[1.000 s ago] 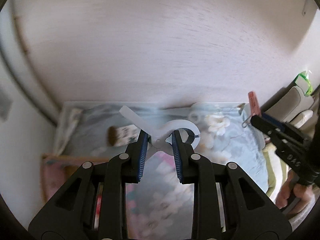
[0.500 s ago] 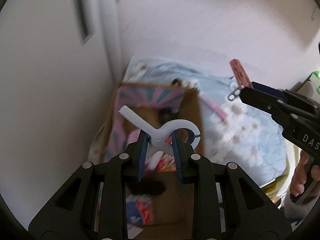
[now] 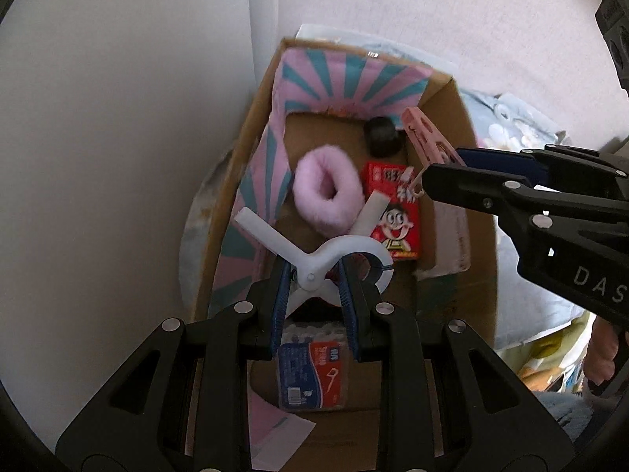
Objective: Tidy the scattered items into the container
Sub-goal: 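Carry white clip and pink clothespin into the cardboard box and open both tools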
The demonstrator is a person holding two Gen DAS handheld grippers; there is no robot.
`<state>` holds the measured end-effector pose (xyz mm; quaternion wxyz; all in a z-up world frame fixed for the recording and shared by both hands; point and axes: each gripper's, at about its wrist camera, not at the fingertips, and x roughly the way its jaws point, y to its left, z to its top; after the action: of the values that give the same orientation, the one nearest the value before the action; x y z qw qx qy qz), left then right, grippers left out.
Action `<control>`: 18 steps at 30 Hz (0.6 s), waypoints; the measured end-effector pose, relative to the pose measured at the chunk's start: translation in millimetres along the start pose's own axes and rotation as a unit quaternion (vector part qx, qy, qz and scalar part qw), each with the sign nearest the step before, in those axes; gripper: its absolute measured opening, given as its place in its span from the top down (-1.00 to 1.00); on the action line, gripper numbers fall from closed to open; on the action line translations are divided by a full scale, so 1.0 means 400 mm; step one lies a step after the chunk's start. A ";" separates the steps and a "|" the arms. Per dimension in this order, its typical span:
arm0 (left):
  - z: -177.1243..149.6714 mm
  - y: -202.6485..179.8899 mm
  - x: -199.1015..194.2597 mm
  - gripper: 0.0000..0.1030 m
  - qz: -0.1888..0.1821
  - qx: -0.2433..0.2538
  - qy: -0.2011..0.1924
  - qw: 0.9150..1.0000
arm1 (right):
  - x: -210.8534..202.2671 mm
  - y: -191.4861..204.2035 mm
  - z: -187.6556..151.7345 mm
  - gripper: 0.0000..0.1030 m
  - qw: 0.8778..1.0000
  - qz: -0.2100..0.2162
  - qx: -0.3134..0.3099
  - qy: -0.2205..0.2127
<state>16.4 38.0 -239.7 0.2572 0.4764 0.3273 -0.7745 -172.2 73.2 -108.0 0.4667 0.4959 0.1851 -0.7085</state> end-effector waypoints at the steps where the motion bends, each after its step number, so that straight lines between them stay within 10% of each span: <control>1: -0.003 0.003 0.010 0.57 -0.001 0.000 0.006 1.000 | 0.007 0.001 0.001 0.52 1.000 -0.001 0.000 0.004; 10: -0.007 0.019 -0.003 0.53 -0.022 -0.010 0.029 0.999 | 0.012 -0.004 -0.016 0.51 1.000 0.002 0.001 0.024; 14: -0.002 0.019 -0.032 -0.75 -0.041 -0.015 0.019 0.999 | 0.000 -0.009 -0.008 0.04 1.000 0.016 0.011 0.019; 18: -0.005 -0.005 -0.069 -0.81 -0.029 0.014 -0.004 0.999 | -0.056 -0.029 -0.020 -0.29 0.999 0.021 0.032 -0.032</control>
<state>27.5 43.3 -214.9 0.2297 0.4671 0.3292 -0.7879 -176.3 95.6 -94.1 0.4706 0.4913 0.1365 -0.7201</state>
